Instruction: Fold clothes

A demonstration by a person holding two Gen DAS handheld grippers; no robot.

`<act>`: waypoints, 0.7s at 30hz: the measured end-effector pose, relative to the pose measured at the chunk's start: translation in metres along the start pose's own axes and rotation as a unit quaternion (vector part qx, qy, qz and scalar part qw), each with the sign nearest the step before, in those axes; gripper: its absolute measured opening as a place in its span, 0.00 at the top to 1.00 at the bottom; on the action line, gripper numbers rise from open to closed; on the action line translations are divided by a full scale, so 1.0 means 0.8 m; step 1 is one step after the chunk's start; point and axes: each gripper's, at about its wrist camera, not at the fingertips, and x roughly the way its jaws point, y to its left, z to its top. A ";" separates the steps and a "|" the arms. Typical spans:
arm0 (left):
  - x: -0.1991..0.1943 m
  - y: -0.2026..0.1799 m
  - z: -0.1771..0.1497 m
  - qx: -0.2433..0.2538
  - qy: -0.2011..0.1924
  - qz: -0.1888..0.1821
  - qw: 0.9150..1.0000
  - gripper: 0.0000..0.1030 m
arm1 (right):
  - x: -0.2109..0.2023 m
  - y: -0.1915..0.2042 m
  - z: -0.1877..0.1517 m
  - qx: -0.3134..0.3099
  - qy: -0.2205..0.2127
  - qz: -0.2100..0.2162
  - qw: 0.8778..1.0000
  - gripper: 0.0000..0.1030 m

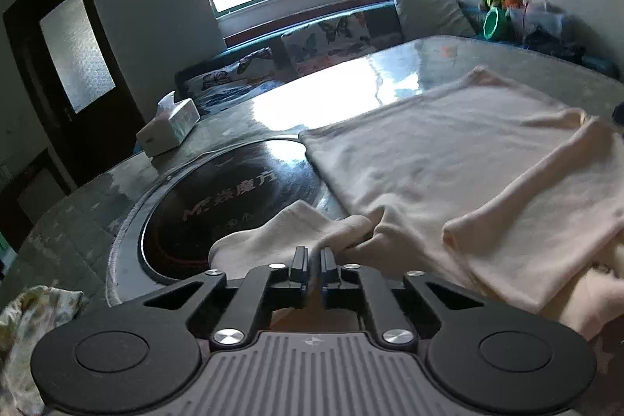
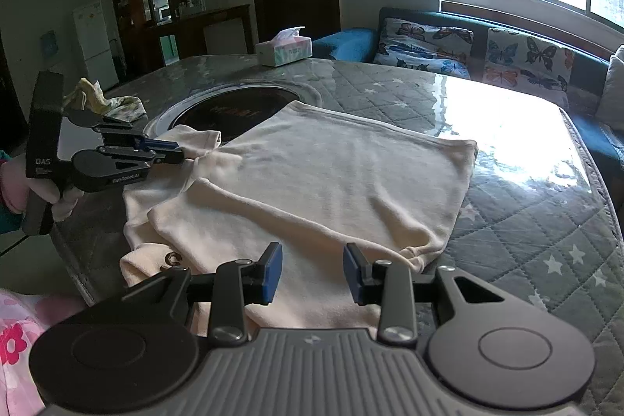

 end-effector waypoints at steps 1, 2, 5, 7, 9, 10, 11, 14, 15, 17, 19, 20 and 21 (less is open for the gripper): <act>-0.005 0.003 0.003 -0.016 -0.006 -0.010 1.000 0.96 | 0.000 0.000 0.000 0.000 -0.001 -0.001 1.000 0.67; -0.010 0.006 0.007 -0.032 -0.012 -0.020 0.999 0.97 | -0.001 0.000 0.001 0.001 -0.002 -0.001 1.000 0.67; -0.026 0.018 0.027 -0.097 -0.030 -0.065 0.993 0.97 | -0.004 -0.002 0.003 0.006 -0.006 -0.002 1.000 0.67; -0.039 0.020 0.042 -0.135 -0.044 -0.106 0.984 0.97 | -0.007 -0.004 0.004 0.009 -0.011 -0.004 1.000 0.67; -0.053 0.016 0.057 -0.162 -0.059 -0.143 0.975 0.98 | -0.012 -0.007 0.005 0.015 -0.016 -0.006 1.000 0.67; -0.061 0.011 0.065 -0.168 -0.068 -0.162 0.970 0.98 | -0.015 -0.009 0.006 0.017 -0.019 -0.007 1.000 0.67; -0.066 0.005 0.071 -0.176 -0.076 -0.184 0.964 0.98 | -0.019 -0.012 0.006 0.024 -0.023 -0.009 0.999 0.67; -0.077 -0.015 0.085 -0.195 -0.094 -0.251 0.943 0.97 | -0.028 -0.022 0.005 0.039 -0.030 -0.017 0.999 0.67; -0.077 -0.024 0.088 -0.201 -0.097 -0.275 0.935 0.97 | -0.032 -0.026 0.004 0.045 -0.032 -0.021 0.998 0.67; -0.070 -0.045 0.091 -0.187 -0.086 -0.300 0.932 0.97 | -0.036 -0.034 0.001 0.058 -0.035 -0.029 0.997 0.67; -0.062 -0.064 0.089 -0.166 -0.071 -0.314 0.932 0.95 | -0.039 -0.041 -0.002 0.073 -0.034 -0.037 0.996 0.67; -0.058 -0.071 0.086 -0.156 -0.062 -0.321 0.932 0.94 | -0.040 -0.044 -0.004 0.076 -0.033 -0.039 0.996 0.67; -0.055 -0.079 0.082 -0.142 -0.048 -0.324 0.934 0.93 | -0.040 -0.047 -0.005 0.080 -0.032 -0.041 0.995 0.67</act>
